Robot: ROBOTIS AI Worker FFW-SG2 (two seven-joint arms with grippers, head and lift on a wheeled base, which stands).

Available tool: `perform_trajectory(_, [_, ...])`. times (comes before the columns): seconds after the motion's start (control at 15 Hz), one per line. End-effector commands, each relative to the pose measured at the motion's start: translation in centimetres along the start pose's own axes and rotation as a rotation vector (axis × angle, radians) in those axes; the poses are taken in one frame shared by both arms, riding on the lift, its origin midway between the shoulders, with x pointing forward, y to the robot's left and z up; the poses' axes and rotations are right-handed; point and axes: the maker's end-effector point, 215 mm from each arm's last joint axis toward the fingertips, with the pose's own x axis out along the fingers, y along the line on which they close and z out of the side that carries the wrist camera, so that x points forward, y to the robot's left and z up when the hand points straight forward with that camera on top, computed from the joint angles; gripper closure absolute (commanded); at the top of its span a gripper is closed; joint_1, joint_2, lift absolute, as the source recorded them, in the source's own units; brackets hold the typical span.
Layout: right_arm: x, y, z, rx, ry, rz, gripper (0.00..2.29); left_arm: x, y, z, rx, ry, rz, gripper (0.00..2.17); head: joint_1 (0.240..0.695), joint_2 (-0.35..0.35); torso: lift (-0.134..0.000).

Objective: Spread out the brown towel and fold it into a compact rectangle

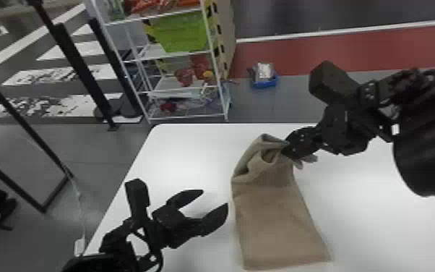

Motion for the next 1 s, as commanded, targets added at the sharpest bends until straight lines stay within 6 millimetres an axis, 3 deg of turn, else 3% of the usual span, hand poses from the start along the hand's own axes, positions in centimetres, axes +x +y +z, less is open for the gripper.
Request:
perform_trajectory(0.0, [-0.1,0.1,0.4,-0.001,-0.009,0.005,1.66,1.0,-1.2,0.2,0.010,-0.006,-0.011,0.05,0.695,0.277,-0.124])
perform_trajectory(0.4, [-0.3,0.7,0.3,0.012,-0.027,0.010,1.66,4.6,-2.8,0.0,0.043,0.022,-0.019,0.05,0.695,0.240,-0.124])
perform_trajectory(0.93, [-1.5,0.9,0.5,0.027,-0.044,-0.007,1.66,5.5,-0.1,0.2,0.140,0.050,0.070,0.05,0.695,0.227,-0.124])
